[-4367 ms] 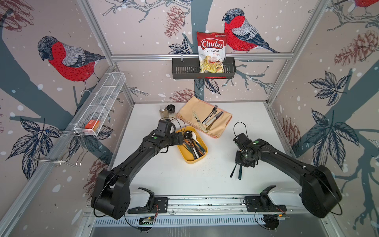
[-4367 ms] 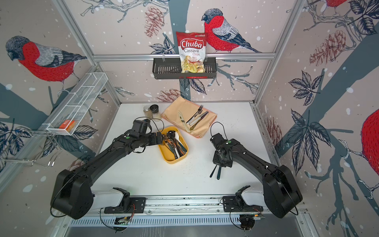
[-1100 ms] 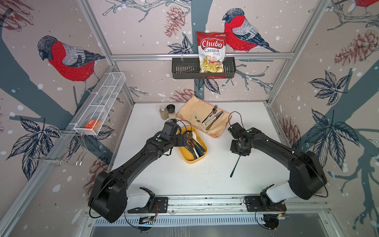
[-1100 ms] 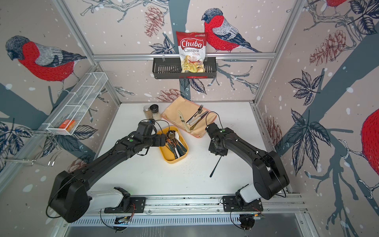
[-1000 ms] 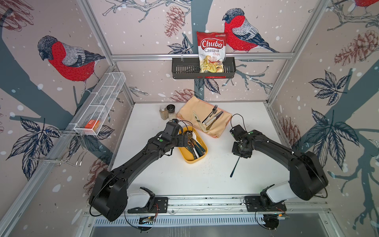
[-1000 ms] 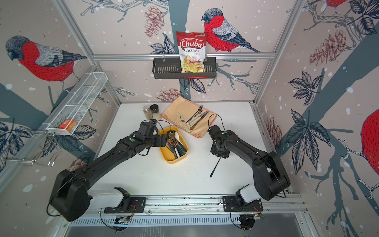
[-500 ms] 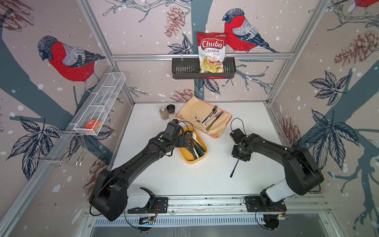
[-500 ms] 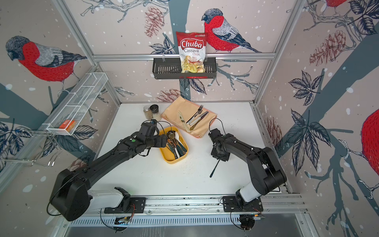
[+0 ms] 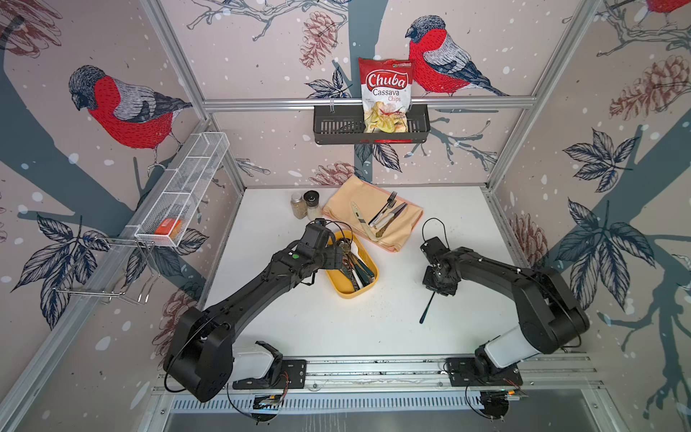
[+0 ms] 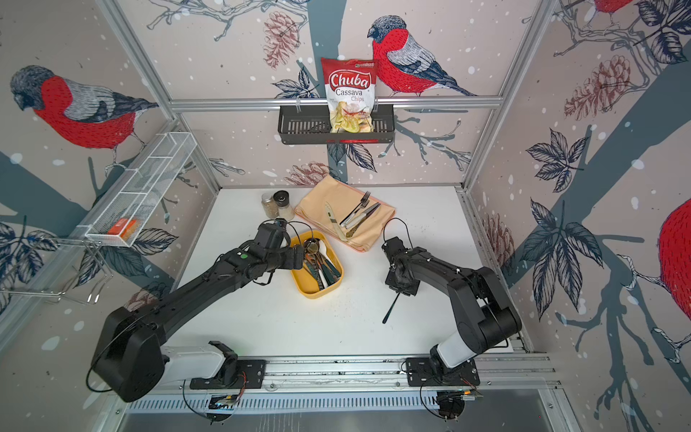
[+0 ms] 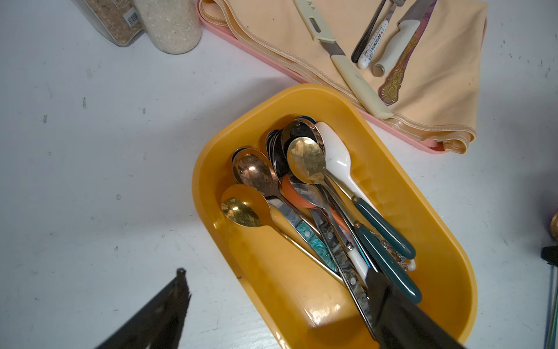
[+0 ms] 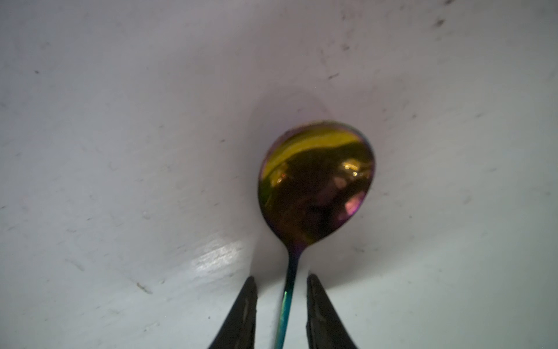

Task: Put the spoon into the storage box
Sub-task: Pick up the spoon from the center of the board.

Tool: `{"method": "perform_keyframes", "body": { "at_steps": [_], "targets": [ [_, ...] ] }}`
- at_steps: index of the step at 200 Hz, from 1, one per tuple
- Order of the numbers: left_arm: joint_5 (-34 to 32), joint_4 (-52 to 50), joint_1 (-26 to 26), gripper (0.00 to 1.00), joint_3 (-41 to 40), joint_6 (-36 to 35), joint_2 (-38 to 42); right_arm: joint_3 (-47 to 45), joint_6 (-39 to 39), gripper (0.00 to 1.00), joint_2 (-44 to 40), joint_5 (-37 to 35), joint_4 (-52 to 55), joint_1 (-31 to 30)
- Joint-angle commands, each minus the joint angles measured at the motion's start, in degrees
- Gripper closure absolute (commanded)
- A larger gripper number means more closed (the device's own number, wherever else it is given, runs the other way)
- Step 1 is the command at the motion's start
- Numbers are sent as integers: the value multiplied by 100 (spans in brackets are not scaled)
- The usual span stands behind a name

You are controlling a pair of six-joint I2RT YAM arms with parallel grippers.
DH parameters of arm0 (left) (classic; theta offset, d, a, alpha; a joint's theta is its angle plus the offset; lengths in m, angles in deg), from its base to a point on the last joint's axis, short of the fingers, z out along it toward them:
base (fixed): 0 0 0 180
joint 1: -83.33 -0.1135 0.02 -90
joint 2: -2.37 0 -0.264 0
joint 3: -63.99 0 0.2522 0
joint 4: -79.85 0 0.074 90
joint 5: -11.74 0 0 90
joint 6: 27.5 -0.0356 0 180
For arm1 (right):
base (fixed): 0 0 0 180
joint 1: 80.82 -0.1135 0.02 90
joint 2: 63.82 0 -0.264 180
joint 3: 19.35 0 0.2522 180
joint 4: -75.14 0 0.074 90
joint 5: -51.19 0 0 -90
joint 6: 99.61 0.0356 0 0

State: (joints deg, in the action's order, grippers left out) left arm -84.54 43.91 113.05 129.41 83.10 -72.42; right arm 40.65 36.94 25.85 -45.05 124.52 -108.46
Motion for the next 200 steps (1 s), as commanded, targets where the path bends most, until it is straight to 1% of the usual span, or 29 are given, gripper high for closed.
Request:
{"method": "perform_keyframes", "body": {
  "at_steps": [1, 49, 93, 103, 124, 143, 168, 200],
  "targets": [
    [-92, -79, 11, 7, 6, -9, -1, -142, -5, 77, 96, 1, -51, 20],
    [-124, -108, 14, 6, -46, 39, 26, -221, -125, 92, 138, 54, -81, 5],
    [-147, -129, 6, 5, -111, 172, 42, -105, -307, 97, 98, -77, 88, -27],
    [-232, -156, -14, 5, -121, 267, 58, -4, -351, 98, 73, -150, 157, -33],
    [-166, -150, -118, 5, -181, 350, 133, 318, -512, 99, -6, -360, 385, -54],
    [-9, -100, -337, 4, -299, 456, 269, 689, -705, 100, -105, -493, 561, -97],
    [350, 21, -845, 4, -593, 728, 510, 1325, -947, 100, -125, -485, 823, -196],
    [840, 268, -1406, 4, -1093, 1038, 852, 2329, -1309, 100, 141, -606, 1054, -510]
  ]
}}
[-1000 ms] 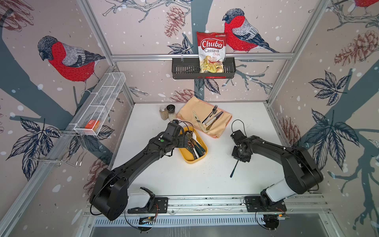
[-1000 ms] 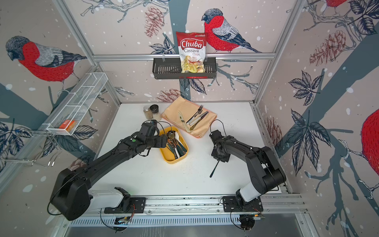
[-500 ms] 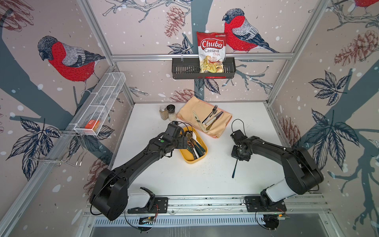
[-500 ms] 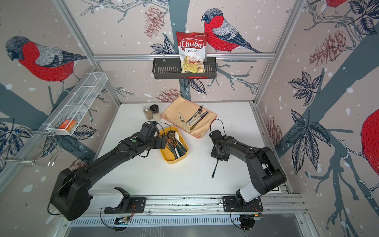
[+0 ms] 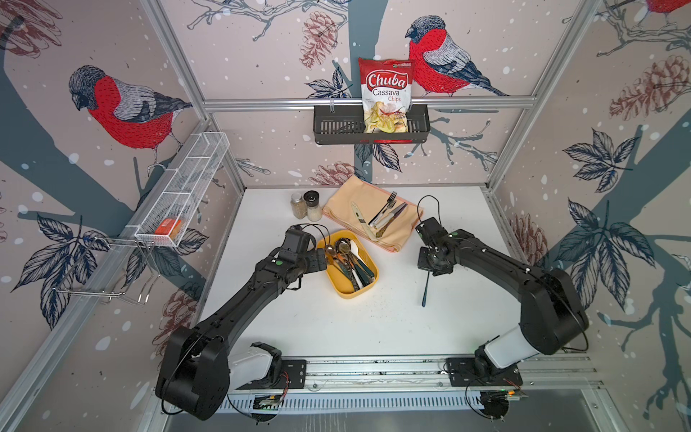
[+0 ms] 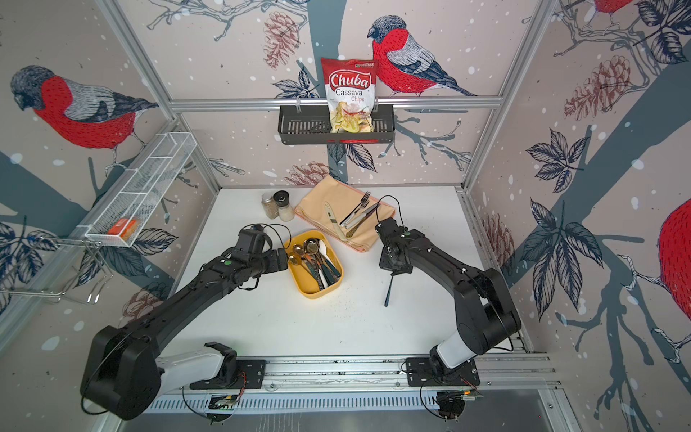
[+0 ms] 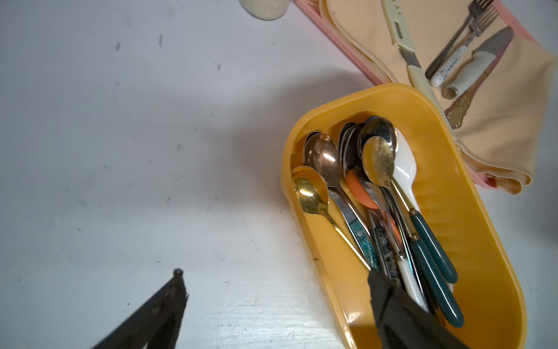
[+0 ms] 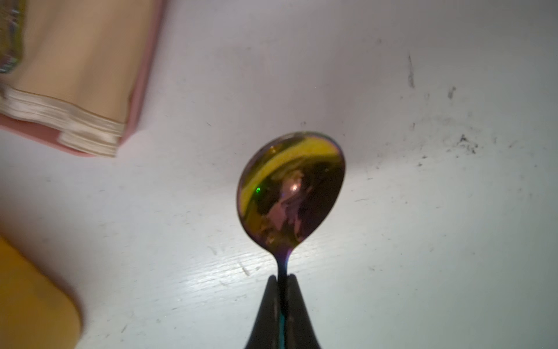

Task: Put the spoon into the storage box
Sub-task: Pick up the spoon from the center of the board, then place the spoon in the storage box.

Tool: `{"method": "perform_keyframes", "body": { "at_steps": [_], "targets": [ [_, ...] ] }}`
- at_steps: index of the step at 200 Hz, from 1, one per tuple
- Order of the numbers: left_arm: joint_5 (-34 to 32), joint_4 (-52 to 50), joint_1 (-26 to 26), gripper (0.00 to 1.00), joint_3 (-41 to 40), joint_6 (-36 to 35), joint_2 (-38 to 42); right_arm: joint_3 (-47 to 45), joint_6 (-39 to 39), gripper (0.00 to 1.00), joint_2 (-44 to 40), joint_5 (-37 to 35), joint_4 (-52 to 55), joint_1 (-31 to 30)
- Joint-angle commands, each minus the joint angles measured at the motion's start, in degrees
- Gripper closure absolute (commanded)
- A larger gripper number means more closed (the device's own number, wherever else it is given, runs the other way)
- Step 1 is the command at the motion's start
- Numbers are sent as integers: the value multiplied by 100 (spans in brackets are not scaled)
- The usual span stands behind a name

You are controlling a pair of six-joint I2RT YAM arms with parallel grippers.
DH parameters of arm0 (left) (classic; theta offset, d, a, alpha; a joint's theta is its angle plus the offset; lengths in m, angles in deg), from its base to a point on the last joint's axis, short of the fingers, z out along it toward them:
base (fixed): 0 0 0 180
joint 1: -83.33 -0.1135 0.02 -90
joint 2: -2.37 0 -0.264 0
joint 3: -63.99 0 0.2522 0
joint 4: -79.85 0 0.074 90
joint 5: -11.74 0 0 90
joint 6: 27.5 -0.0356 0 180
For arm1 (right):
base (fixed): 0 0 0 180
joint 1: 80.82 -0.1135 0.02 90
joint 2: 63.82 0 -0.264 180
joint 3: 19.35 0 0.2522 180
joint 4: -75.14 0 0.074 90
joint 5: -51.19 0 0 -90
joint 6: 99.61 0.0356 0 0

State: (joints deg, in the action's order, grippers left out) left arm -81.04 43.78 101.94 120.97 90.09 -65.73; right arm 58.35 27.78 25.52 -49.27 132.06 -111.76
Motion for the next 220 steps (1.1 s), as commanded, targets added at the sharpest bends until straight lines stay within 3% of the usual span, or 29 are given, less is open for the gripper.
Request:
{"method": "perform_keyframes", "body": {
  "at_steps": [1, 62, 123, 168, 220],
  "targets": [
    [503, 294, -318, 4, -264, 345, 187, 594, -409, 100, 195, -189, 299, -191],
    [1714, 866, -1235, 4, -1229, 993, 473, 3064, -1625, 100, 1660, -307, 367, -996],
    [2288, 1118, -1496, 4, -1677, 1347, 599, 5436, -2131, 100, 3406, 7, 768, -1661],
    [2353, 1135, -1560, 4, -1847, 1383, 666, 6155, -2141, 100, 4070, 410, 843, -2006],
    [2261, 1002, -1564, 4, -1756, 1232, 668, 5991, -1970, 100, 4264, 696, 800, -2228]
  ]
}}
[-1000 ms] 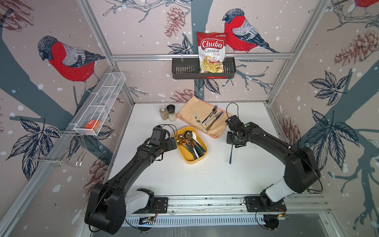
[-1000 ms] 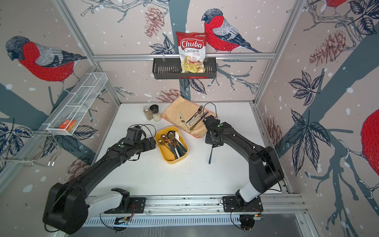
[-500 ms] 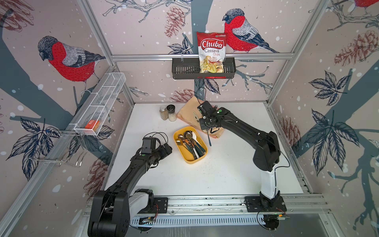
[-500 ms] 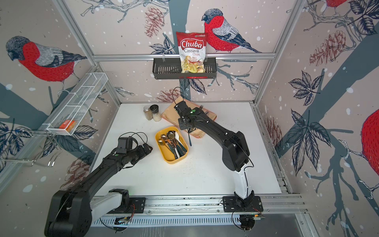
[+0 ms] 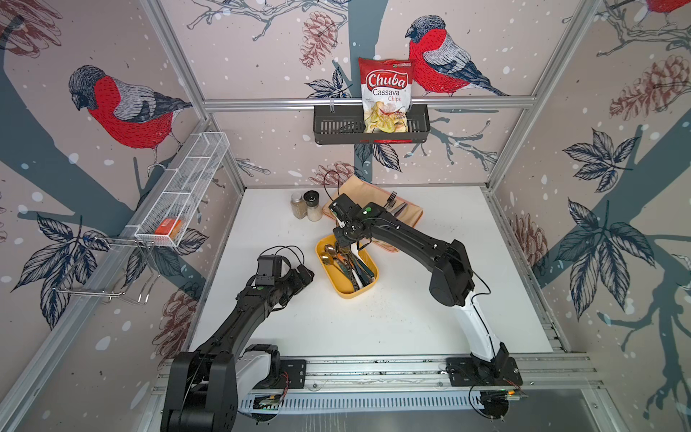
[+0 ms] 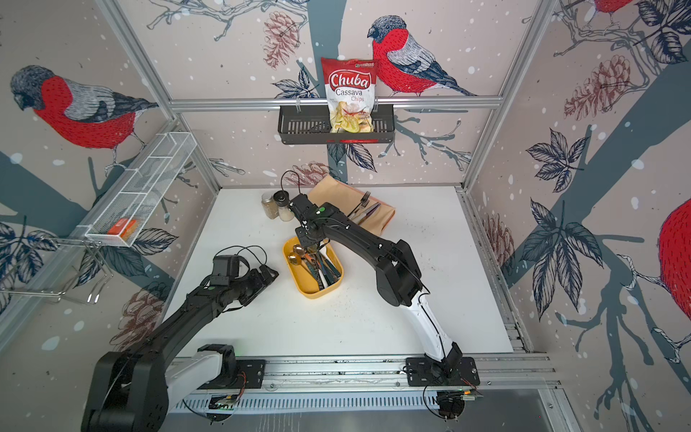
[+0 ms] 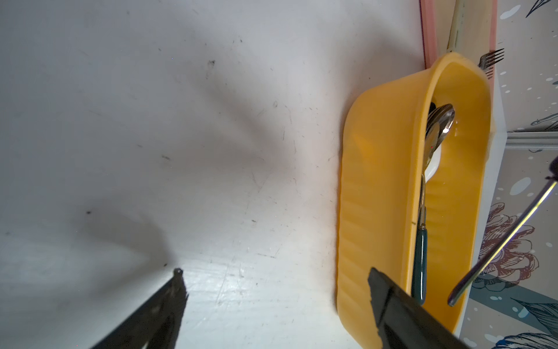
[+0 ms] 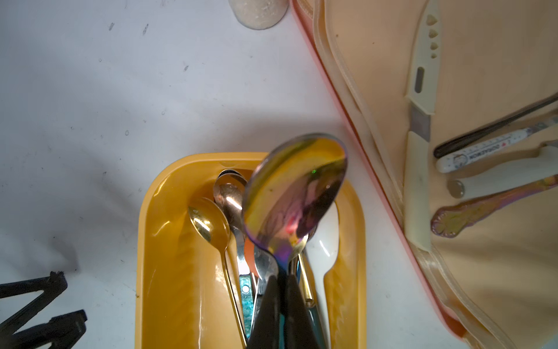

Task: Put the spoon into the storage box
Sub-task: Place the spoon in the storage box.

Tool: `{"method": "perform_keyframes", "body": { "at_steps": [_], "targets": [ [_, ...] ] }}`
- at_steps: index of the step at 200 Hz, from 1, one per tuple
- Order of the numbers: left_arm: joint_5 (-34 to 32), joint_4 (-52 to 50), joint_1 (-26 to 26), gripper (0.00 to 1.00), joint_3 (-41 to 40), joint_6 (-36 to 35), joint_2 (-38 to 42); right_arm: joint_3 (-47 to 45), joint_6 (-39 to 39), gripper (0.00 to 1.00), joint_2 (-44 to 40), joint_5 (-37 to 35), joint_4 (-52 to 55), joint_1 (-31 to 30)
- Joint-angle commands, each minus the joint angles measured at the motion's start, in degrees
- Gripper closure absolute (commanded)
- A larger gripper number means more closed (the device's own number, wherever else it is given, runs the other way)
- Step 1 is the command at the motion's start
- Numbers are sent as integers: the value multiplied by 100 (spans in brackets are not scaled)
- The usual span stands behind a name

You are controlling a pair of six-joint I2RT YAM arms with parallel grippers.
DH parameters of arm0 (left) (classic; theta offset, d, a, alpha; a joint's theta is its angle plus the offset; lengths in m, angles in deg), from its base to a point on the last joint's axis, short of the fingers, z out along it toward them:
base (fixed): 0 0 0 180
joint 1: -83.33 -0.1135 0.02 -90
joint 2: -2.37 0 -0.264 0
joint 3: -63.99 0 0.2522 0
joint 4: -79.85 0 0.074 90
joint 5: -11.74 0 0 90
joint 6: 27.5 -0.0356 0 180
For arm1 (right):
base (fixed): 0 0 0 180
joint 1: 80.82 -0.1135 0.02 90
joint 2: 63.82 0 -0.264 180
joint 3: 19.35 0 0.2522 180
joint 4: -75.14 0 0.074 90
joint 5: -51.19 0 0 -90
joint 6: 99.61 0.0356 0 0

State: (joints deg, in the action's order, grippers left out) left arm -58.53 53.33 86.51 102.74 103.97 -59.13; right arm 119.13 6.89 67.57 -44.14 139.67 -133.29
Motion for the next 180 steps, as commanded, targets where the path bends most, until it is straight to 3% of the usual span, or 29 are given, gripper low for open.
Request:
{"method": "perform_keyframes", "body": {
  "at_steps": [1, 65, 139, 180],
  "targets": [
    [7, 46, -25, 4, 71, -157, 7, -97, 127, 100, 60, 186, 30, -82],
    [-182, -153, -28, 4, 244, -365, 25, -713, 305, 98, 82, 418, -18, -231],
    [-340, -342, -27, 4, 374, -514, 108, -755, 349, 93, 229, 519, 12, -221],
    [-360, -409, -28, 4, 554, -751, 152, -623, 299, 80, 211, 515, 100, -194]
  ]
}}
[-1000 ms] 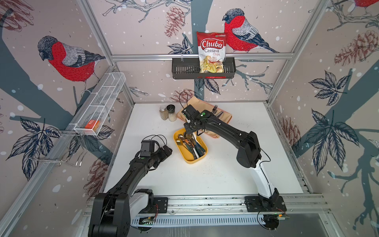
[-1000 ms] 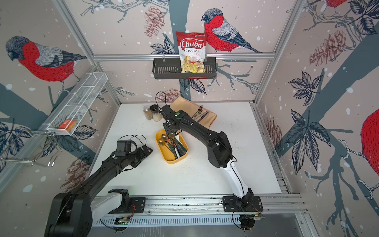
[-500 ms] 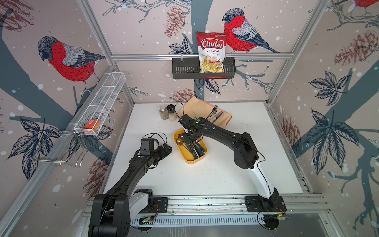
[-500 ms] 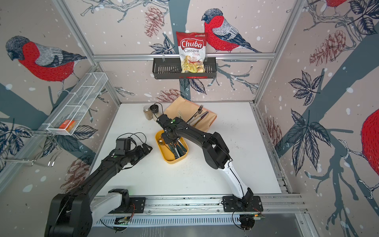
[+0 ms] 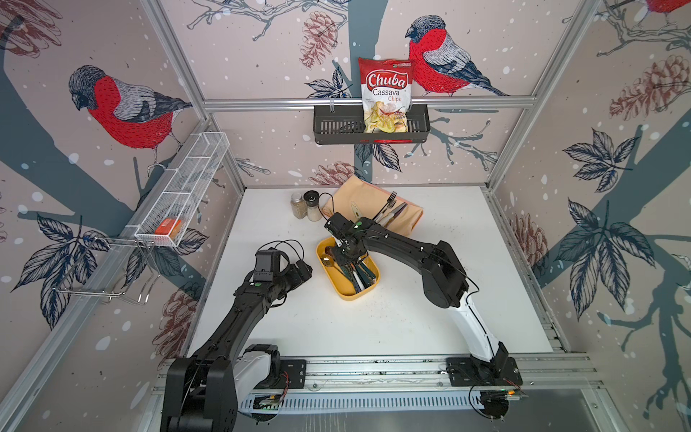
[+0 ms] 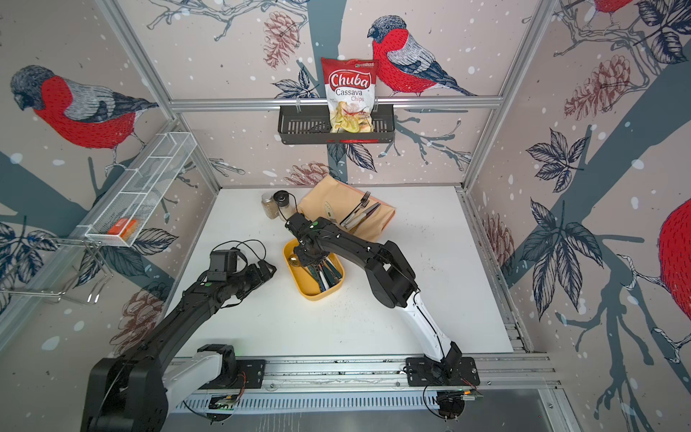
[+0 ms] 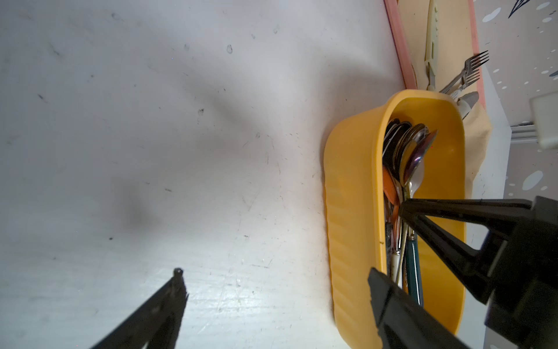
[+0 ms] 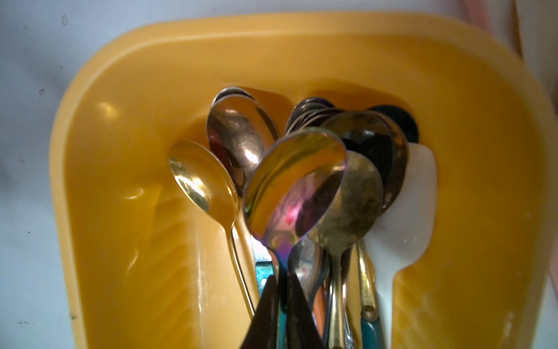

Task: Put the spoon into the storage box
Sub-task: Place the spoon in the storage box, then reset both arms

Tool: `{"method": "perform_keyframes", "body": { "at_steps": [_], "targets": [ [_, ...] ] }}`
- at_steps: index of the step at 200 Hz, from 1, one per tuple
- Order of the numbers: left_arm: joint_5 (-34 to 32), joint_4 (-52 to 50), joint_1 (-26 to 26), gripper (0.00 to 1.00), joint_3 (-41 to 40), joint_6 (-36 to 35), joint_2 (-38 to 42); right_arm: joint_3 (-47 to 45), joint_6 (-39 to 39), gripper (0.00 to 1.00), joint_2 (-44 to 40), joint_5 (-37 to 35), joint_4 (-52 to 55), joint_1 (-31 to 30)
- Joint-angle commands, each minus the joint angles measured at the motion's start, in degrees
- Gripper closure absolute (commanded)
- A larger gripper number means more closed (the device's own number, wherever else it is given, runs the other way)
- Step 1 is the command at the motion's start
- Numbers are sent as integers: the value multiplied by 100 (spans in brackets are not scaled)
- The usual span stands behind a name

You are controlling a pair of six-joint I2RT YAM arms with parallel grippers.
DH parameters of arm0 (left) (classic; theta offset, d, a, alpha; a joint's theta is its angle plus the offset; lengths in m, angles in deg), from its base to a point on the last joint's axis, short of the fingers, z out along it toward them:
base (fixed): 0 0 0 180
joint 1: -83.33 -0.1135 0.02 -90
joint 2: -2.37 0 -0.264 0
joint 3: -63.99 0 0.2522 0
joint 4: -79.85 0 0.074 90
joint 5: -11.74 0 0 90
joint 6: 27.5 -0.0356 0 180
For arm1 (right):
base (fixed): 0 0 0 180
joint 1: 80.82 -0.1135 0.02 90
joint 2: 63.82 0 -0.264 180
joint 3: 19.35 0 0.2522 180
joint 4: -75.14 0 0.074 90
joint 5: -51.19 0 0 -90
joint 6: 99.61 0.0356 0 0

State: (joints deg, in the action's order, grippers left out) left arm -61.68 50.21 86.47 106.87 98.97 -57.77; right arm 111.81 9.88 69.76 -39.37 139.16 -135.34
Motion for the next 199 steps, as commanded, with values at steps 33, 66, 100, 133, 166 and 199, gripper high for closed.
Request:
{"method": "perform_keyframes", "body": {
  "at_steps": [33, 66, 100, 133, 166, 199],
  "targets": [
    [-171, -181, -24, 4, 379, -482, -15, 294, -38, 71, -53, -96, 311, 52],
    [-510, -99, 34, 5, 673, -898, -22, 186, -75, 66, -646, -561, 186, 219],
    [-1561, 262, 399, 4, 877, -1396, 27, -680, -501, 55, -1829, -1605, -454, 532],
    [-2590, 1926, 880, 3, 308, -2107, 345, -3419, -1030, 0, -3645, -2623, -2474, 1529],
    [-3479, 4515, 943, 3, -993, -3023, 496, -6397, -1535, 0, -5176, -2413, -5014, 3154],
    [-4348, 6269, 922, 2, -1521, -3744, -410, -8786, -1405, 0, -6017, -1839, -7892, 4561]
  ]
}}
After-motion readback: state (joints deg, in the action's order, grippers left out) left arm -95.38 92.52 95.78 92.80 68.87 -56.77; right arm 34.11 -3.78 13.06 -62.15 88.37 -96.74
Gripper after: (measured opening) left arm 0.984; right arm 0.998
